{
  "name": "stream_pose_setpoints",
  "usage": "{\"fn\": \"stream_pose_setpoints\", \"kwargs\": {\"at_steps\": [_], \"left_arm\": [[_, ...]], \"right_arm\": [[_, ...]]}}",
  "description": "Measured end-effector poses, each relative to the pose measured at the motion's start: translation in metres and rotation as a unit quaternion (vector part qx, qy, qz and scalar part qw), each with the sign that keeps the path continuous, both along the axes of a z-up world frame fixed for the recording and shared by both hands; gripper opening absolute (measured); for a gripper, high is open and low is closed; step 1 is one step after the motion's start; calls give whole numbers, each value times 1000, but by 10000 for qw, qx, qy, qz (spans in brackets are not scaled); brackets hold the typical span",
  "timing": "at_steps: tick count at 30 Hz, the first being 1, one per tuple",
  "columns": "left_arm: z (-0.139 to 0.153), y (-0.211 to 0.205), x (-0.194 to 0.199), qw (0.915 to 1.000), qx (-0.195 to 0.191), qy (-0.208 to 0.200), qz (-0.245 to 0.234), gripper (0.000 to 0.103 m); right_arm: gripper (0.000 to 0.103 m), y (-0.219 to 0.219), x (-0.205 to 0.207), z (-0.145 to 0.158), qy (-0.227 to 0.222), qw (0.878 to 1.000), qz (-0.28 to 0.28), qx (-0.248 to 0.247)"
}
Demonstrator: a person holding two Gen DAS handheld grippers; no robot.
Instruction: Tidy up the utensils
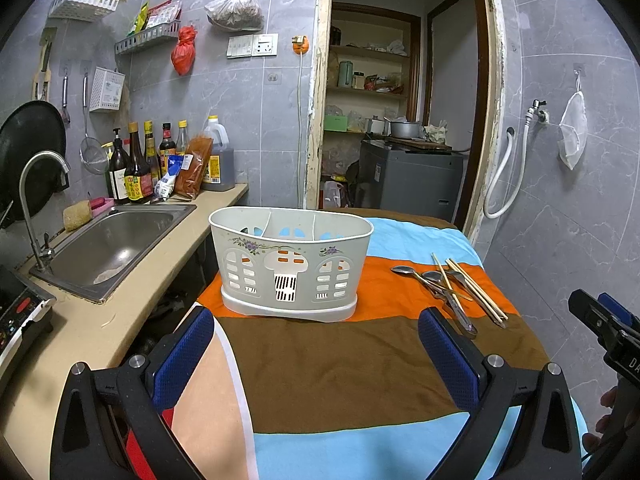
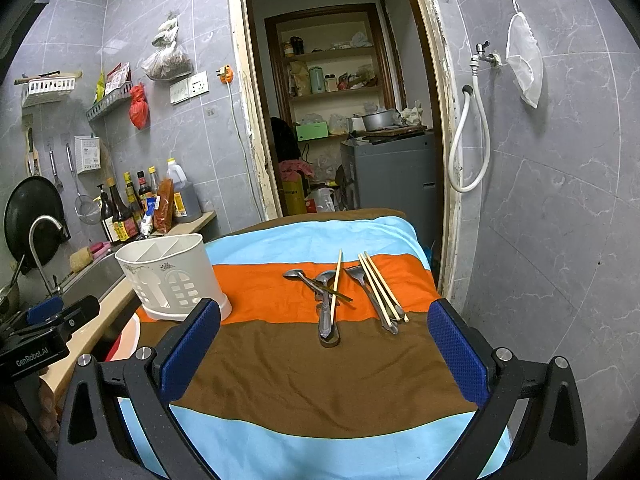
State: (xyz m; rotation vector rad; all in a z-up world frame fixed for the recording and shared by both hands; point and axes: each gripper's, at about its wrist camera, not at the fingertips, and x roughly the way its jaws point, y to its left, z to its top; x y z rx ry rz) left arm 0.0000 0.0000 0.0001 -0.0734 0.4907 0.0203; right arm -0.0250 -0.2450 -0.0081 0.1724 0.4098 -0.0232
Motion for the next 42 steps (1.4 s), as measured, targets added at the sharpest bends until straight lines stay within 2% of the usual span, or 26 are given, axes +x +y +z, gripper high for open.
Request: {"fn": "stream_pose_setpoints", "kwargs": {"at_steps": [42], "left_arm": [[0, 0, 0, 10000, 11, -25, -12, 103]], "right_arm": [[102, -4, -6, 3, -20, 10000, -11, 0]]}}
